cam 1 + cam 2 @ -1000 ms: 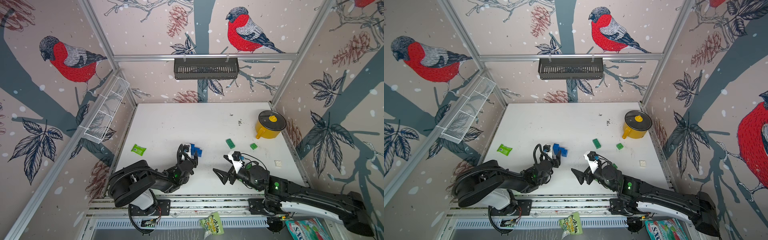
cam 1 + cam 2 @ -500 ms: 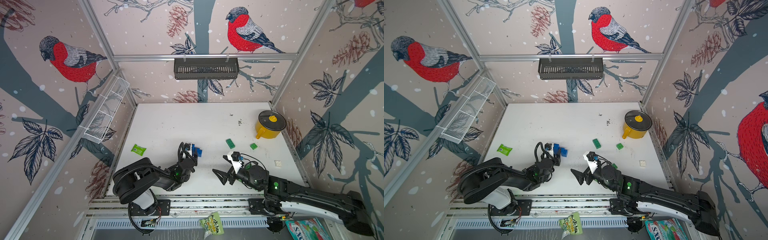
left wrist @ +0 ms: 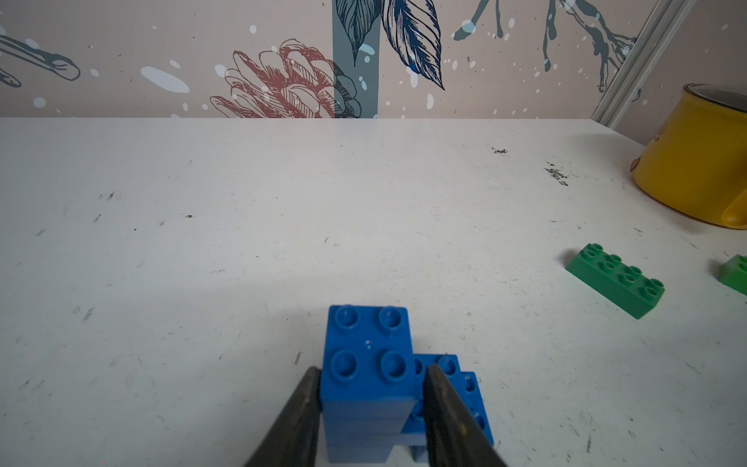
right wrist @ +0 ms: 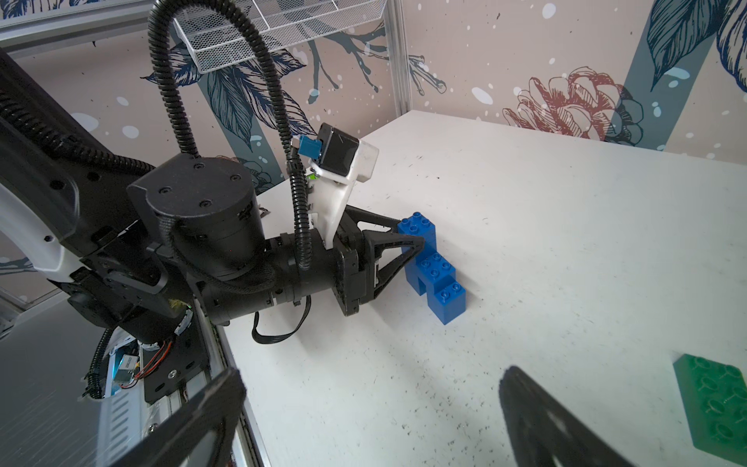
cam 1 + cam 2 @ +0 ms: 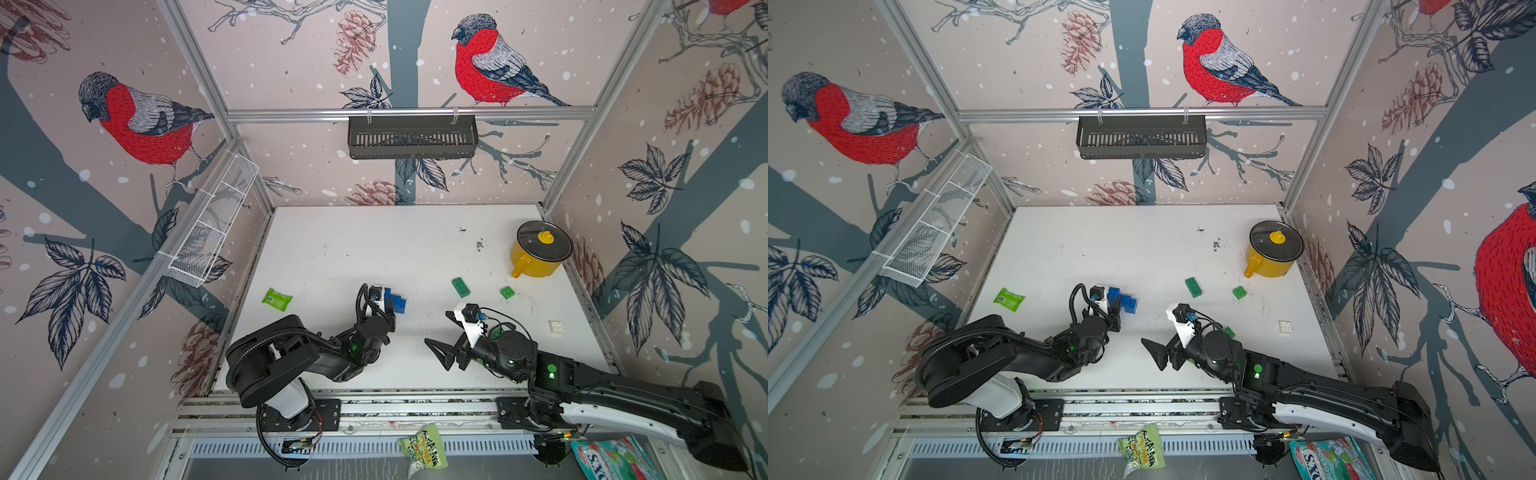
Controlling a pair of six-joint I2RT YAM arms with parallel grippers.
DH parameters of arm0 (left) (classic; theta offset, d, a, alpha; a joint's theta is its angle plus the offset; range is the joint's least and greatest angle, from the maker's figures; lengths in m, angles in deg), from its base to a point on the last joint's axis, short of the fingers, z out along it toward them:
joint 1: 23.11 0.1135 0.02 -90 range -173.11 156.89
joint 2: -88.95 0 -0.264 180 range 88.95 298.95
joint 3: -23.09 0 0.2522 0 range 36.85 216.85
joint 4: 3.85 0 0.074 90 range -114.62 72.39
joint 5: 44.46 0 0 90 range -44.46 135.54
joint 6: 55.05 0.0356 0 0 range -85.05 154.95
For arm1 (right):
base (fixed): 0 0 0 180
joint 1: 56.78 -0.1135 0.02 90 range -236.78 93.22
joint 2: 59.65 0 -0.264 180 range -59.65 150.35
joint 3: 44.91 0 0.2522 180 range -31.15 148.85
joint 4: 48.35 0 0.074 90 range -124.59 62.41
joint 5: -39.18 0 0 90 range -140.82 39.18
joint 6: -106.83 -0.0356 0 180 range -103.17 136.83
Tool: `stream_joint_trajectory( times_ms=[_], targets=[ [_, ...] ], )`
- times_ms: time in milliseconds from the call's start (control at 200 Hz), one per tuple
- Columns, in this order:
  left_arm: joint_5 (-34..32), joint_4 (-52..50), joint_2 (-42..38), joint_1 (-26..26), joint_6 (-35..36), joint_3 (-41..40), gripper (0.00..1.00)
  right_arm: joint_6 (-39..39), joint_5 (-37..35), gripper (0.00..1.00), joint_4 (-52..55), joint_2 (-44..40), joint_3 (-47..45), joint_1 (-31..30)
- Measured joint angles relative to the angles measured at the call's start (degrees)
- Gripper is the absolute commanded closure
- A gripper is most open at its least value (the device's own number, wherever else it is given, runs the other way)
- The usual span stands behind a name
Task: Assemble the letter h with lego
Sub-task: Pick up the lego brick from the center of the board.
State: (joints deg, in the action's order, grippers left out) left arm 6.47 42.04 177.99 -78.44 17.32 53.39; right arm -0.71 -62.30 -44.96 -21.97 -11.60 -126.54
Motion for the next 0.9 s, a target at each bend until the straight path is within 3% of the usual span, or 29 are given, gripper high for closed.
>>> stream_joint_trajectory(
  times_ms=[425,900],
  targets=[
    [-0.15,-0.44,-1.18,0.00,-0.22,0.02,0.65,0.37,-0.04,0.00,0.00,-0.17,0.00,-0.31],
    [-0.17,-0.61,-1.07,0.00,-0.59,-0.02,0.64,1.09,-0.09,0.00,0.00,-0.42,0.04,-0.74]
  ],
)
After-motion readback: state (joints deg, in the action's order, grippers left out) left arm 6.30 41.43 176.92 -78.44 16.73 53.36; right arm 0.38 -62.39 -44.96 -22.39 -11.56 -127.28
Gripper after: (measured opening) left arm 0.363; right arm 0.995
